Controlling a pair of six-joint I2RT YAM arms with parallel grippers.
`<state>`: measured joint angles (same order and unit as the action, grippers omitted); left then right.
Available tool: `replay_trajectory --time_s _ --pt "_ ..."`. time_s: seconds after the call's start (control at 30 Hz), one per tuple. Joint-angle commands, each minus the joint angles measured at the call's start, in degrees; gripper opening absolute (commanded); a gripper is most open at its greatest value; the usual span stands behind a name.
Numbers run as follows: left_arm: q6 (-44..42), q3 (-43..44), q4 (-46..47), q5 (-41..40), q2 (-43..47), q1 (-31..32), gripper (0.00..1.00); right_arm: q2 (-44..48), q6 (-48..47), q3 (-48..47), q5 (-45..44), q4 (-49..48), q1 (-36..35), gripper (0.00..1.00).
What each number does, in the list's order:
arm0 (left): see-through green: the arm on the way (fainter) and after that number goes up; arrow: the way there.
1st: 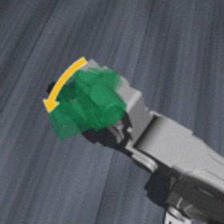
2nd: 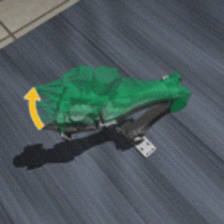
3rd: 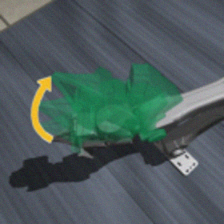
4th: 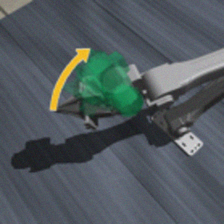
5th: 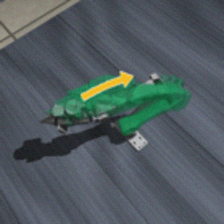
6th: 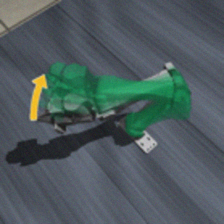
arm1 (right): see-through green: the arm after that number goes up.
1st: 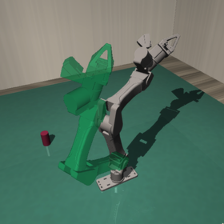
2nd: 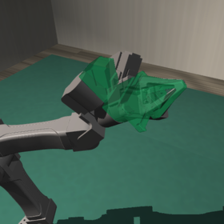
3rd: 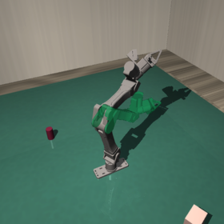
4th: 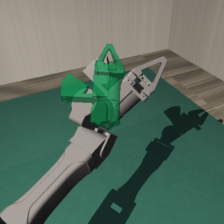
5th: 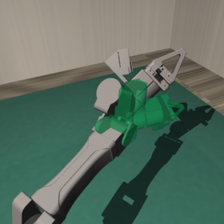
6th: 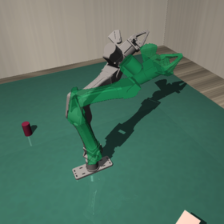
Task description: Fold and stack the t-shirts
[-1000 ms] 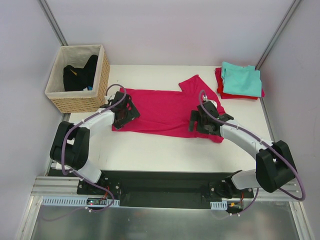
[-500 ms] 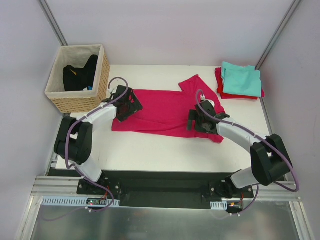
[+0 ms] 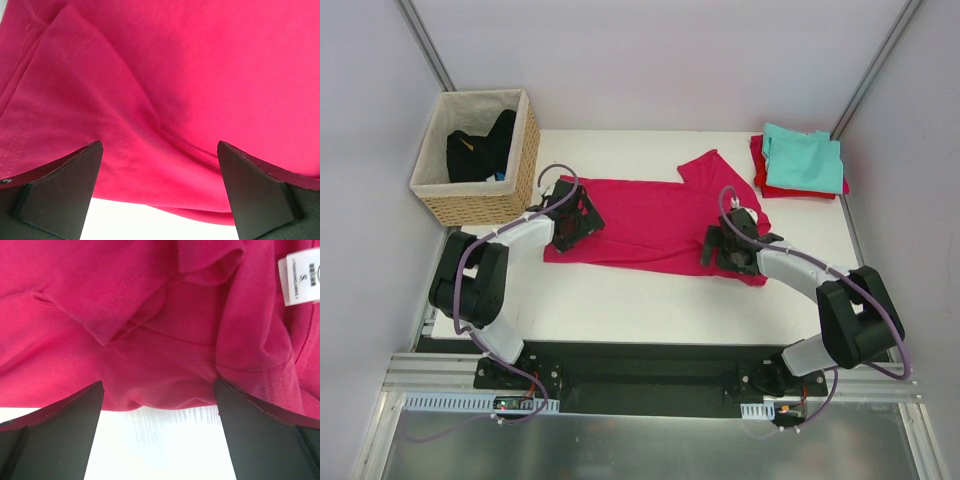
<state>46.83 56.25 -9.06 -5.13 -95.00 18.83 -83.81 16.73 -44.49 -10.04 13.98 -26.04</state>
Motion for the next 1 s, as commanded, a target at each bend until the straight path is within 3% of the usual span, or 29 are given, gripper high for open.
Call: replay_trajectory --time_s 0.0,0.5,0.77,0.97 --pt "-0.7 -2.4 1.0 -1.8 1.1 0.5 0.98 0.8 1.1 1.9 -0.4 -1.5 0.6 0.97" --pt "0.9 -13.1 0.5 -9.3 13.3 -0.4 0.98 12.5 1.9 9.1 -2.7 4.4 0.6 0.97" --pt "4.1 -22.7 -2.0 -8.7 24.7 -0.4 0.96 21.6 3.8 11.8 -0.3 11.8 0.4 0.97" --pt "2.2 -22.1 -2.4 -6.3 32.0 -0.3 0.98 30.9 4.5 10.5 -2.1 13.7 -4.2 0.97"
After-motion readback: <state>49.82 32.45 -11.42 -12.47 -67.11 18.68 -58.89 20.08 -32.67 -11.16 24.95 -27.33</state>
